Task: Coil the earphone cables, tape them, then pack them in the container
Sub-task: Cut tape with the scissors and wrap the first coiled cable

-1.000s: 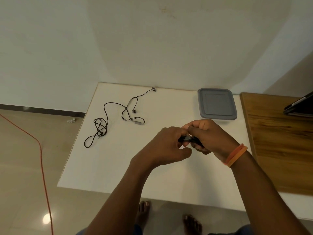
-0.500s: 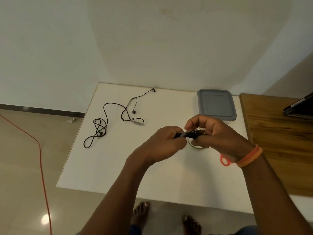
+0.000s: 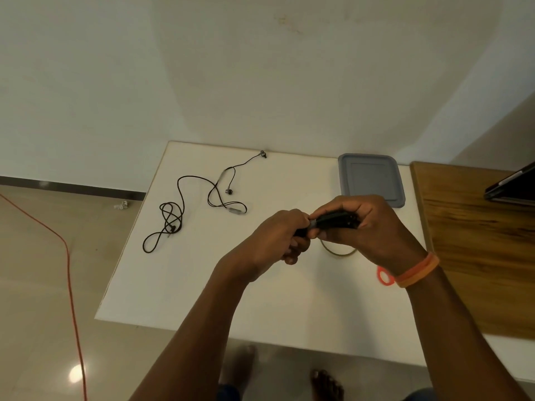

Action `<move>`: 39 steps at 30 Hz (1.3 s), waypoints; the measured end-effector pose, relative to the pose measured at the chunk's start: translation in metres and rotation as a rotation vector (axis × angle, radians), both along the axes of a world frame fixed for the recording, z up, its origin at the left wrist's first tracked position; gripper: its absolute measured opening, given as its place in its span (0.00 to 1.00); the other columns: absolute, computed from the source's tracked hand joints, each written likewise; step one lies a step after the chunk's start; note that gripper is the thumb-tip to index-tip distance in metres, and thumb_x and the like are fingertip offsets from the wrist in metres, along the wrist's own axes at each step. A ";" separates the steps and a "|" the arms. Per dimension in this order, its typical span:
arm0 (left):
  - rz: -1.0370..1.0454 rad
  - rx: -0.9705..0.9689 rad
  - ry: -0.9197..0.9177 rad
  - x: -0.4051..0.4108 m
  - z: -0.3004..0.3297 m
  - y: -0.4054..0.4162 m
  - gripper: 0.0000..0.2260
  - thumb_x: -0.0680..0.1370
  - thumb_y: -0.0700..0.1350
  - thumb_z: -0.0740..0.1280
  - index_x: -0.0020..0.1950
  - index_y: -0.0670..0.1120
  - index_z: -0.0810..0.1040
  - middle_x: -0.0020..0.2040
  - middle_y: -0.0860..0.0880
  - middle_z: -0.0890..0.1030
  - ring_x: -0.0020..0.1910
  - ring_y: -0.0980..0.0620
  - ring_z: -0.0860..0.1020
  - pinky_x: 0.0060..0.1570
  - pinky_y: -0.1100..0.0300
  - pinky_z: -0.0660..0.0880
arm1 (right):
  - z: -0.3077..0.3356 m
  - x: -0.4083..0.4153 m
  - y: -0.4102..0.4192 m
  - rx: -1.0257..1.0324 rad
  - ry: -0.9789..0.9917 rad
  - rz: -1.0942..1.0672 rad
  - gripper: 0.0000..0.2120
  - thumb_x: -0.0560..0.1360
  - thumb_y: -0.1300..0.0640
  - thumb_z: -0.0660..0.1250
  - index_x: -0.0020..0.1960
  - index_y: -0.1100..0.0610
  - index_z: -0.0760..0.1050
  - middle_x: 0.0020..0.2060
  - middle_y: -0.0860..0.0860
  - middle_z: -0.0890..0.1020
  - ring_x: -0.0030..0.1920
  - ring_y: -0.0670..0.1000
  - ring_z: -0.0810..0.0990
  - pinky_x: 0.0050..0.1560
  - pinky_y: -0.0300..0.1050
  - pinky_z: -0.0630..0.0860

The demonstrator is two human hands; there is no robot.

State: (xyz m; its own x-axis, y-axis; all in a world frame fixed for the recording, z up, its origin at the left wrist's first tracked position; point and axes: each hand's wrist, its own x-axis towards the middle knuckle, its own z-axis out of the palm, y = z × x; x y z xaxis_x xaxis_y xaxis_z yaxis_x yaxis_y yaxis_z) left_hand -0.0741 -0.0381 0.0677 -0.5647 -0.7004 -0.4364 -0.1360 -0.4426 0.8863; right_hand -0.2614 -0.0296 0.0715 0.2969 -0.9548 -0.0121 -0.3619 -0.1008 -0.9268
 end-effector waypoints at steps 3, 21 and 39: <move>-0.010 -0.037 -0.061 0.000 -0.003 0.000 0.11 0.75 0.47 0.53 0.37 0.45 0.70 0.29 0.53 0.62 0.29 0.54 0.58 0.32 0.58 0.58 | -0.002 -0.004 0.000 0.022 0.037 0.033 0.13 0.69 0.64 0.74 0.53 0.56 0.83 0.44 0.47 0.86 0.48 0.47 0.84 0.50 0.37 0.79; -0.048 -0.048 -0.199 0.002 -0.005 0.000 0.11 0.83 0.45 0.52 0.44 0.44 0.68 0.32 0.52 0.66 0.31 0.54 0.59 0.33 0.58 0.59 | -0.007 0.000 0.001 0.054 0.077 -0.065 0.18 0.64 0.54 0.75 0.54 0.53 0.82 0.47 0.46 0.85 0.49 0.46 0.83 0.54 0.43 0.80; 0.189 0.397 0.080 0.005 -0.006 -0.005 0.15 0.85 0.47 0.52 0.42 0.46 0.71 0.28 0.53 0.62 0.28 0.55 0.56 0.32 0.61 0.62 | -0.019 0.020 -0.003 -0.544 0.487 -0.214 0.05 0.66 0.54 0.76 0.40 0.54 0.84 0.47 0.53 0.78 0.53 0.48 0.68 0.46 0.48 0.72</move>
State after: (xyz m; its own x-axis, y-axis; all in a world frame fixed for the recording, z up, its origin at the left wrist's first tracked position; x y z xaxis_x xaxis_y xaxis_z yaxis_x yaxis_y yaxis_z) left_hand -0.0692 -0.0430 0.0621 -0.4858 -0.5813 -0.6528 0.0420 -0.7615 0.6468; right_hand -0.2412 -0.0321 0.0521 0.1866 -0.8997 0.3947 -0.7805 -0.3797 -0.4965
